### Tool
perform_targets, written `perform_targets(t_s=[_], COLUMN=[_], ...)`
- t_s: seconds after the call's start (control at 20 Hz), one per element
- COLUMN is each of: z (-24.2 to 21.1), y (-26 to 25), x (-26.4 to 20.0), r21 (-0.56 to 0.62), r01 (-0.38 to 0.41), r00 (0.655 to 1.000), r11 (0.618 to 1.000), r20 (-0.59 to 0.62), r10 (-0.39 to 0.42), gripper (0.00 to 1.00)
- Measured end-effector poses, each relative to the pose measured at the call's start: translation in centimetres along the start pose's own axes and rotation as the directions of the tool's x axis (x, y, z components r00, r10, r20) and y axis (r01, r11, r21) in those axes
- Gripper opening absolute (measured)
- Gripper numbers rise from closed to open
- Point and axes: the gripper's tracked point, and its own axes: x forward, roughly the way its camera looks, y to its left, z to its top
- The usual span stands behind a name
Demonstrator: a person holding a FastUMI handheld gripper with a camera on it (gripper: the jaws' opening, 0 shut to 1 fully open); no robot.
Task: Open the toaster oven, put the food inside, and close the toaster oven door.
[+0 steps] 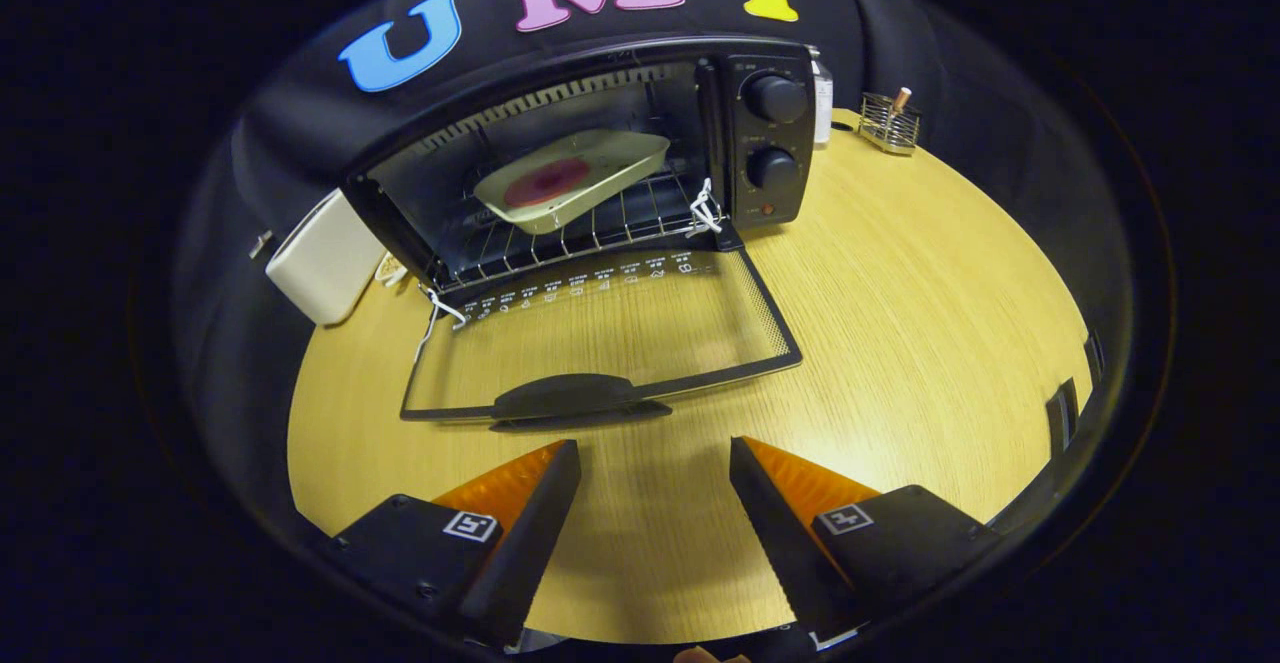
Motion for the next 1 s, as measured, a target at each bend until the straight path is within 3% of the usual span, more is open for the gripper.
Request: perform_targets(t_s=[0.2, 0.35, 0.6, 0.8, 1.0], z=[-0.2, 0.3, 1.2, 2.4, 5.8], y=[0.5, 1.0, 1.5, 1.9, 2.7], x=[2.1, 2.8, 2.2, -0.2, -3.2], r21=[-0.047, -0.174, -0.274, -0.272, -0.262], r01=[0.022, 0.03, 0.034, -0.012, -0.033], r00=[1.0, 0.999, 0.998, 0.996, 0.974], r11=[0.999, 0.984, 0.961, 0.962, 0.965], r20=[-0.014, 0.018, 0.054, 0.086, 0.209], r10=[-0.023, -0.028, -0.019, 0.037, 0.09], gripper=[0.99, 0.99, 0.98, 0.98, 0.98])
